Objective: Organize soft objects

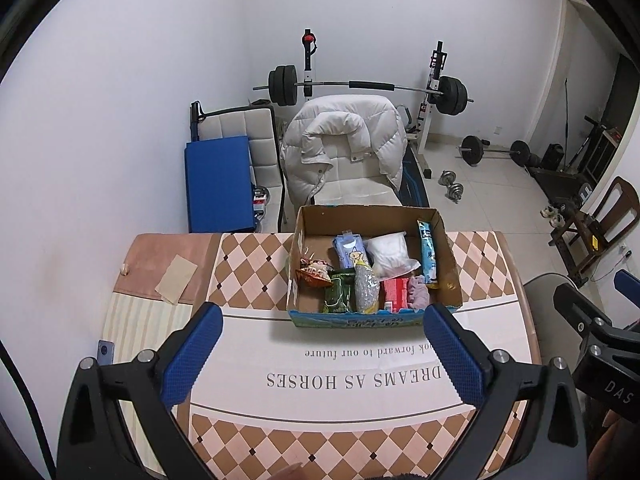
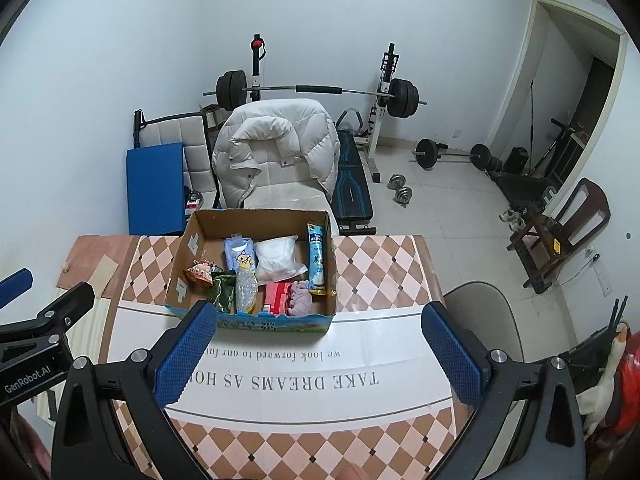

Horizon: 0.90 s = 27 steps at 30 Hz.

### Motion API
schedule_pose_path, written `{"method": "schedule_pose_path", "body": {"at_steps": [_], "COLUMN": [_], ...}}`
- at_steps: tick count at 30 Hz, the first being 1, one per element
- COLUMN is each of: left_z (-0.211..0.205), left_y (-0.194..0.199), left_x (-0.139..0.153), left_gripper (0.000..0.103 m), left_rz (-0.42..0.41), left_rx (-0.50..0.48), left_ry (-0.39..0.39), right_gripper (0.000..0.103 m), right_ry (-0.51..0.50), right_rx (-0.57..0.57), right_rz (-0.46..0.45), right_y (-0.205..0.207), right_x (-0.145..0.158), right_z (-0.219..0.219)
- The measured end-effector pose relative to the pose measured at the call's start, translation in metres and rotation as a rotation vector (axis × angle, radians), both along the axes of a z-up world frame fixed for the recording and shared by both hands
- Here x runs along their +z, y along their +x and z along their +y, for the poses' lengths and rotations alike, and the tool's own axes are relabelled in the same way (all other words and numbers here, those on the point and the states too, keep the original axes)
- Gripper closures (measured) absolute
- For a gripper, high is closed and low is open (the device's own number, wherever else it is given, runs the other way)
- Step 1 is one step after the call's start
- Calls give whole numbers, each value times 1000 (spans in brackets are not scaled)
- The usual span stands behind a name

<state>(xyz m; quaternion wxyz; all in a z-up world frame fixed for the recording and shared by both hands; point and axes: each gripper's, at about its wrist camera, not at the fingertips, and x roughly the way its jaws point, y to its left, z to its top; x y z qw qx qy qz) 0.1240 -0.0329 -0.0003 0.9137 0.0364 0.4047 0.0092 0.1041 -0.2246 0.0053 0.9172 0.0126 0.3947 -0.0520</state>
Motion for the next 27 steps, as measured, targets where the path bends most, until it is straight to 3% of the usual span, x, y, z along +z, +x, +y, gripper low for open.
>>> {"method": "schedule_pose_path", "body": {"at_steps": [27], "left_z": [-9], "left_y": [-1], "left_x": [3], "left_gripper": [0], "left_rz": [-3], "left_rx": [-18], "left_ry": [-10], "right_gripper": [0], "right_ry": [-13], "right_rx": [-10], "right_rz": [-23], "right_y": [-2], "right_x": [2], "right_z": [3]}}
